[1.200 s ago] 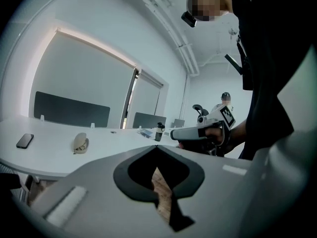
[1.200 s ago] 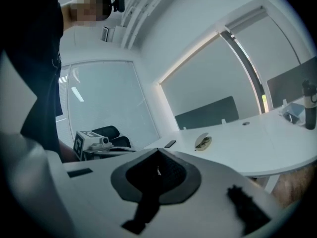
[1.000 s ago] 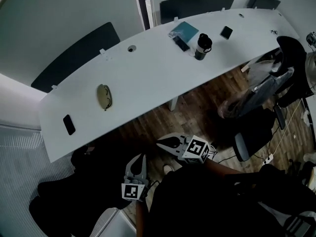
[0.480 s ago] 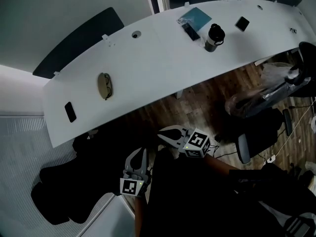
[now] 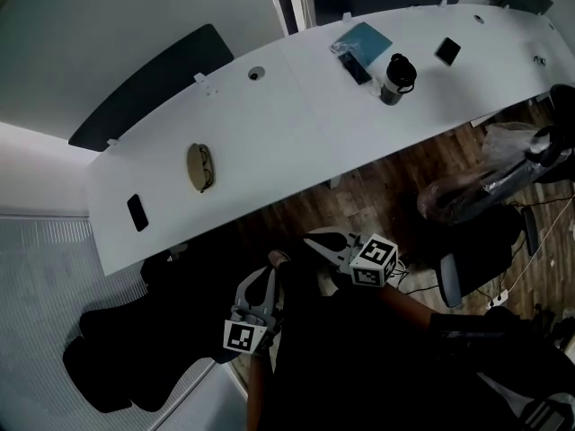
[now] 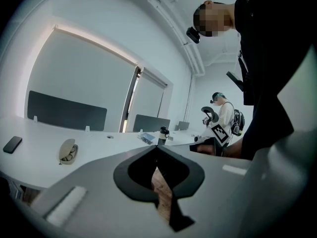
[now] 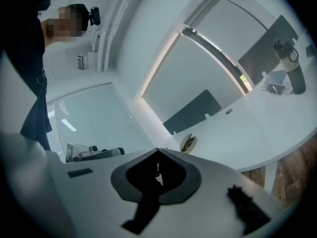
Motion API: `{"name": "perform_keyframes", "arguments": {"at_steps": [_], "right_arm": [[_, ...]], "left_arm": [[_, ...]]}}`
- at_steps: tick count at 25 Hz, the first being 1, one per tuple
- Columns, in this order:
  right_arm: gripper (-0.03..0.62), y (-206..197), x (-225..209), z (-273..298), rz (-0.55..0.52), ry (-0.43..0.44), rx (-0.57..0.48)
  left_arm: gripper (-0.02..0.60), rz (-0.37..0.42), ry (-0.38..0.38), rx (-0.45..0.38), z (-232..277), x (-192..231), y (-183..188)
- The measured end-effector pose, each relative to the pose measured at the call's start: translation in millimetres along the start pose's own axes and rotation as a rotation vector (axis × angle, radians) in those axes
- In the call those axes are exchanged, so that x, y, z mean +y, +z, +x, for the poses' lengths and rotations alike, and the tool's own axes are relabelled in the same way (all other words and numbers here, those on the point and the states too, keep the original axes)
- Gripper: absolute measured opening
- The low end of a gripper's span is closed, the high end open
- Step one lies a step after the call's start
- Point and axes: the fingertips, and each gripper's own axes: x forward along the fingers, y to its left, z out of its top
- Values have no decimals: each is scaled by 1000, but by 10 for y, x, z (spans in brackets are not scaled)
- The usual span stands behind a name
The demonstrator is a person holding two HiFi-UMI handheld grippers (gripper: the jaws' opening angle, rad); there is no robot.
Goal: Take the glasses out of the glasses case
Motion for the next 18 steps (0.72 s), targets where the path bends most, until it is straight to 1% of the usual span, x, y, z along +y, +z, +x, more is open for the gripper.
{"name": "perform_keyframes", "arguments": {"at_steps": [4, 6, 9, 15, 18], "right_arm": [[8, 50, -128, -19, -10, -47, -6], [8, 27, -156, -18, -6, -66, 1], [8, 22, -153, 57, -12, -84, 10], [8, 21, -124, 312, -31, -116, 35], [8, 32, -104, 463, -43, -138, 43]], "left_arm": [[9, 43, -27, -21, 89, 33, 108], [9, 47, -31, -28, 88, 40, 132], [9, 15, -34, -45, 62, 132, 144], [9, -43, -16, -39, -31, 450, 70], [9, -36, -26, -47, -71, 673, -6]]}}
